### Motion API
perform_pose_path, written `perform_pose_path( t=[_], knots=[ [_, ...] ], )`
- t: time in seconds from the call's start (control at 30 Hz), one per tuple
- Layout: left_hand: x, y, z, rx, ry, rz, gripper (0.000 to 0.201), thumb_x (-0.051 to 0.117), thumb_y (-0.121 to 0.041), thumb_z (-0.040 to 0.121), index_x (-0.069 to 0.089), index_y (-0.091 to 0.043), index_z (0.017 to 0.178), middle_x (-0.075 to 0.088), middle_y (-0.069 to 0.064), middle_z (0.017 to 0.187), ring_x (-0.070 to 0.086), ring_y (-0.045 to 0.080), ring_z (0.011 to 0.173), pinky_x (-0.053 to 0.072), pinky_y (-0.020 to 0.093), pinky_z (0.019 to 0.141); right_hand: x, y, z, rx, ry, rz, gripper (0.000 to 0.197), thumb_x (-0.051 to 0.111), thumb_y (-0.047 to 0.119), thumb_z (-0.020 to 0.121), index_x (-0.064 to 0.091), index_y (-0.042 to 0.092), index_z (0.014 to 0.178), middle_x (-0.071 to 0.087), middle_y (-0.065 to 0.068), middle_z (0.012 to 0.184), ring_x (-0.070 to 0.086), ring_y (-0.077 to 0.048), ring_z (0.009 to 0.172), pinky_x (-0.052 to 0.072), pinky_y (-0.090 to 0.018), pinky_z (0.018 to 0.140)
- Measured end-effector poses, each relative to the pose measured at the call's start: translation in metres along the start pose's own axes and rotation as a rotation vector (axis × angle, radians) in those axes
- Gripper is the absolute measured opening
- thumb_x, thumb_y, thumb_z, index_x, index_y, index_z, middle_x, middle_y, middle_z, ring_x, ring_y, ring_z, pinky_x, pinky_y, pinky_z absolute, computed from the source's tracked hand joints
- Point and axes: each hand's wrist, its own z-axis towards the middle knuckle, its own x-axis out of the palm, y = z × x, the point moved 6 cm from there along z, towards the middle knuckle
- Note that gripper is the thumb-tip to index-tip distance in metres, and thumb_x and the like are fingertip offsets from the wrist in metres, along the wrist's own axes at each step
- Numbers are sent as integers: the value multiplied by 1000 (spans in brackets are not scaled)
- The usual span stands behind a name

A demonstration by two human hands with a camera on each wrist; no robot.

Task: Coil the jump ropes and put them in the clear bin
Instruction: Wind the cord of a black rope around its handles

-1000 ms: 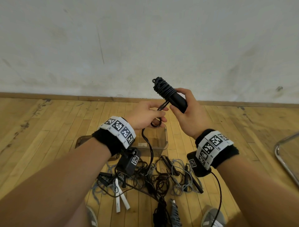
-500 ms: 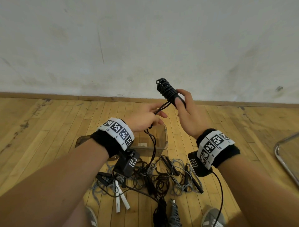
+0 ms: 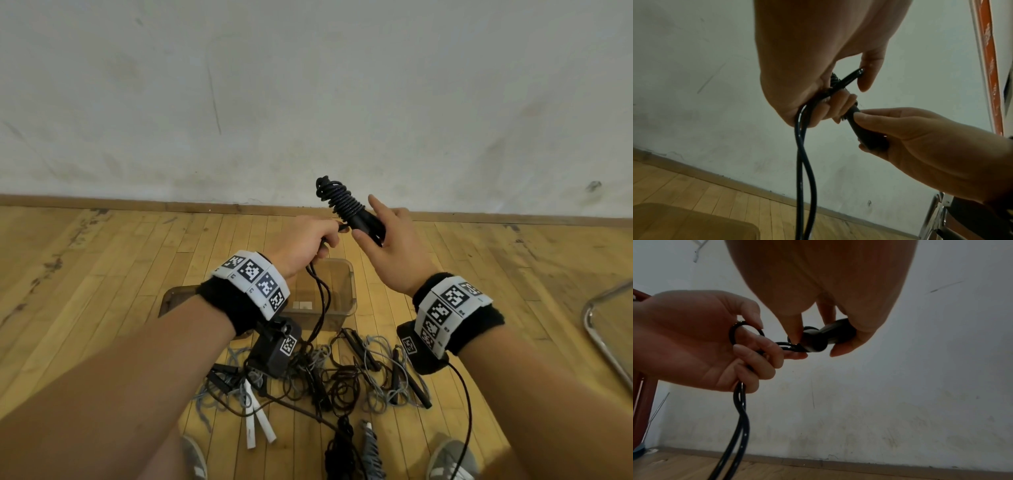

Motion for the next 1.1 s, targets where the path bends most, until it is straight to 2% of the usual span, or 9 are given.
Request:
perform_pose_path(
  t=[0.1, 0.17, 0.3, 0.43, 0.57, 0.7, 0.8, 0.93, 1.1],
  knots=[
    [0, -4, 0, 44, -33, -35, 32, 63, -27, 89, 68, 4, 87, 52, -3, 62, 40, 8, 50, 31, 25, 53, -3, 3, 0, -2, -51, 46, 68, 72, 33, 93, 43, 21, 153, 48, -5, 127, 50, -9, 107, 36, -10, 93],
    [-2, -3, 2, 52, -62, 3, 41, 61, -41, 99, 75, -2, 99, 50, -4, 61, 40, 8, 49, 33, 22, 51, -5, 6, 0, -32, -75, 63, 62, 78, 35, 87, 55, 25, 143, 53, -2, 118, 53, -9, 100, 38, -6, 84],
    [-6, -2, 3, 116, -134, 62, 59, 63, -53, 96, 72, 6, 100, 50, -2, 61, 42, 11, 53, 36, 30, 61, -7, 6, -1, -20, -69, 223, 51, 82, 38, 82, 58, 34, 127, 63, 3, 115, 63, -10, 102, 53, -23, 86],
    [-5, -6, -1, 134, -109, 50, 30, 66, -39, 98, 74, -13, 86, 68, -4, 71, 60, 11, 64, 48, 28, 68, 3, 6, -6, 96, 144, 575, 42, 67, 15, 97, 50, 23, 135, 69, -5, 117, 77, -21, 87, 64, -36, 78],
    [-2, -2, -3, 38, -52, -22, 12, 71, -27, 96, 74, -18, 102, 78, -1, 86, 70, 5, 70, 51, 15, 56, -1, 9, -5, 2, 141, 432, 41, 64, 17, 99, 50, 18, 139, 69, -1, 114, 76, -14, 82, 62, -27, 72],
    [-2, -2, -3, -24, -18, -72, 18, 73, -16, 94, 72, -13, 112, 79, -1, 88, 74, 8, 76, 56, 21, 61, -10, 10, -4, -65, 51, 354, 42, 65, 20, 99, 52, 19, 139, 69, 3, 112, 74, -14, 81, 63, -36, 75],
    [2, 0, -4, -72, 33, -100, 22, 69, -5, 94, 66, -15, 114, 79, 5, 102, 76, 16, 89, 61, 28, 70, -11, 11, -6, -97, 8, 281, 43, 66, 24, 98, 51, 28, 138, 68, 8, 114, 72, -13, 89, 61, -44, 83],
    [8, 4, -5, -106, 110, -87, 29, 66, 5, 92, 59, -17, 111, 76, 1, 113, 71, 20, 110, 63, 37, 83, -15, 12, -6, -92, -41, 270, 43, 66, 23, 98, 50, 32, 136, 65, 15, 112, 70, -12, 90, 61, -43, 84],
    [11, 1, -7, -88, 109, -159, 33, 68, 3, 92, 58, -15, 118, 64, 7, 103, 68, 21, 97, 64, 38, 80, -20, 7, -5, -32, -58, 286, 44, 65, 18, 98, 48, 28, 137, 66, 12, 102, 70, -12, 81, 62, -36, 74]
  ],
)
